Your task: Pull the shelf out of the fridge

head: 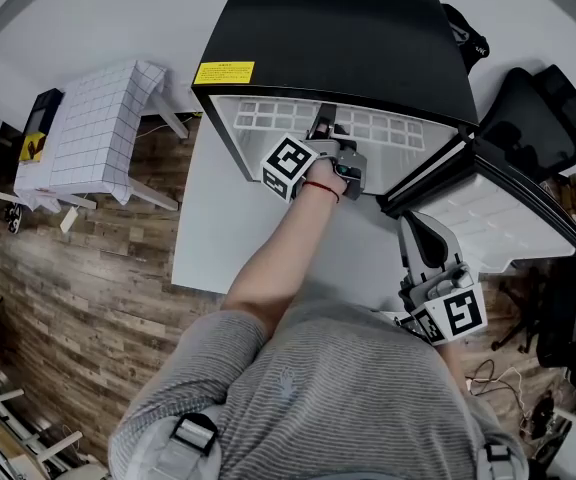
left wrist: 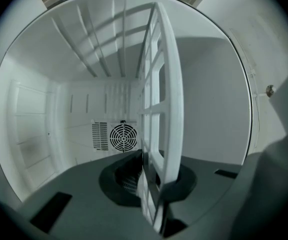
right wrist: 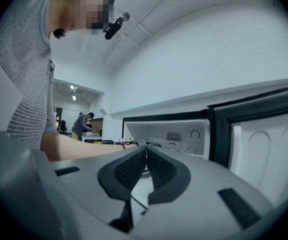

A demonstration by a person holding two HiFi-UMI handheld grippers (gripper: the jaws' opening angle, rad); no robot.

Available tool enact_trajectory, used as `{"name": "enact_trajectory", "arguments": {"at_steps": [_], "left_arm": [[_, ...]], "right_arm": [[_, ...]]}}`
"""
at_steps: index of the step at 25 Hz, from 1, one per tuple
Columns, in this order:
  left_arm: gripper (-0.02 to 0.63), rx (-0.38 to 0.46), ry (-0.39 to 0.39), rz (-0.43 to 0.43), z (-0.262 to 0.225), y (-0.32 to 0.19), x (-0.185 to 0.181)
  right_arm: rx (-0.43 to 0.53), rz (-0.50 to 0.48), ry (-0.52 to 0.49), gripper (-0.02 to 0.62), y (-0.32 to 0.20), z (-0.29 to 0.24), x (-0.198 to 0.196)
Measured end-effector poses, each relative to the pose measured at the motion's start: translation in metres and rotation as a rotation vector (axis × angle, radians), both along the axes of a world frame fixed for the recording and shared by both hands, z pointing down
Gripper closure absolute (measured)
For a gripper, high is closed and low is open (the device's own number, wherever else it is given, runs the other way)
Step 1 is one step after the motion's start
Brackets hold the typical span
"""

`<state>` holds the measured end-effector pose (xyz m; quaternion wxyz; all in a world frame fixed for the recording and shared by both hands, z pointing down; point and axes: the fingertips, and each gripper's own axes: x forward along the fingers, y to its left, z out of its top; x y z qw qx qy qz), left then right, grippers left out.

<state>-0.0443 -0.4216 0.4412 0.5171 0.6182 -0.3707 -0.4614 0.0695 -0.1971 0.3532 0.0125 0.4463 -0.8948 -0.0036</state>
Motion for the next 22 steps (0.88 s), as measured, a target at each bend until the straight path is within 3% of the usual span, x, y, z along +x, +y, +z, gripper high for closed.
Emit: {"name": "enact_trajectory", "arguments": {"at_steps": [6,12,22], "left_arm": [[0.561,-0.010,0.012,-0.005,0.001,0.000,-0.002],[0.563,-0.025,0.024,0.016,0.002,0.001,-0.001],[0.563,-0.025,0.025,0.035,0.002,0.001,-0.001]], "right_arm": [[-0.001,-0.018,0.007,0.581,0.004,0.001,-0.006],[-0.056,-0.061,-0.050,0.581,0.020,0.009,-0.016],[-0.066,-0.053,-0.064,0.581,0.021,0.012,-0.015]]}}
